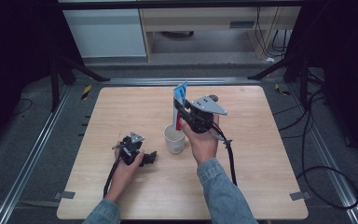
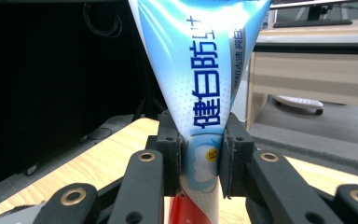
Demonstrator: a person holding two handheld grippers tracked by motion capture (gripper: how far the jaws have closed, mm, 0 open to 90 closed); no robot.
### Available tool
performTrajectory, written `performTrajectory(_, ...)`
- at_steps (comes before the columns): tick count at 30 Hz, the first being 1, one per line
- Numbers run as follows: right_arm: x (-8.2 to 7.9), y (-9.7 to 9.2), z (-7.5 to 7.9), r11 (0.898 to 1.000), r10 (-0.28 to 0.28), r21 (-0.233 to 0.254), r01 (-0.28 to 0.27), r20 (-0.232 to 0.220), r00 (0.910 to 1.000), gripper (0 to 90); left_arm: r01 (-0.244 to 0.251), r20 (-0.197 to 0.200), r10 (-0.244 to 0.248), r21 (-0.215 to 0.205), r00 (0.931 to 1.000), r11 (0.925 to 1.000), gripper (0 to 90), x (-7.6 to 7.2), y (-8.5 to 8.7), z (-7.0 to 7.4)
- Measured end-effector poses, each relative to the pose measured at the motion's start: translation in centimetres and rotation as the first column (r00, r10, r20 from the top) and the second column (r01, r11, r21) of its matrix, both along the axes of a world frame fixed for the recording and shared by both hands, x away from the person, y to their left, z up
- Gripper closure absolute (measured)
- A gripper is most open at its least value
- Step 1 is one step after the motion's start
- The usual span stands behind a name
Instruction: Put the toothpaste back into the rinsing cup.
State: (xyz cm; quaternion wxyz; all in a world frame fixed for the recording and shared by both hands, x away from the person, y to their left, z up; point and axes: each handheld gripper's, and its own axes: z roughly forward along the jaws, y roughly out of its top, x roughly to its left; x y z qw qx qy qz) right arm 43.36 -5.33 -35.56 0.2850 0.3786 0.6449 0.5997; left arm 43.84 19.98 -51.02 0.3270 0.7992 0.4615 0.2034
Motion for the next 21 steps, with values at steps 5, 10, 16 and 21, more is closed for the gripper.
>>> performTrajectory(5,0.0,0.4,-0.7,1.000,0.008,0.000,-0.008,-0.011,0.9999,73.3,0.000,0.000,0.000,0.000,1.0000,1.0000,0.0,0.0,0.0,0.0)
performTrajectory(10,0.0,0.6,-1.5,1.000,0.017,-0.001,-0.017,-0.029,0.9994,73.4,0.001,0.000,-0.001,-0.001,1.0000,1.0000,0.0,0.0,0.0,0.0)
performTrajectory(16,0.1,0.8,-2.2,1.000,0.024,-0.001,-0.024,-0.044,0.9987,73.4,0.002,0.000,-0.002,0.000,1.0000,1.0000,0.0,0.0,0.0,0.0)
performTrajectory(21,0.2,0.8,-2.4,1.000,0.020,-0.003,-0.020,-0.044,0.9988,73.4,0.002,0.000,-0.002,0.000,1.0000,1.0000,0.0,0.0,0.0,0.0)
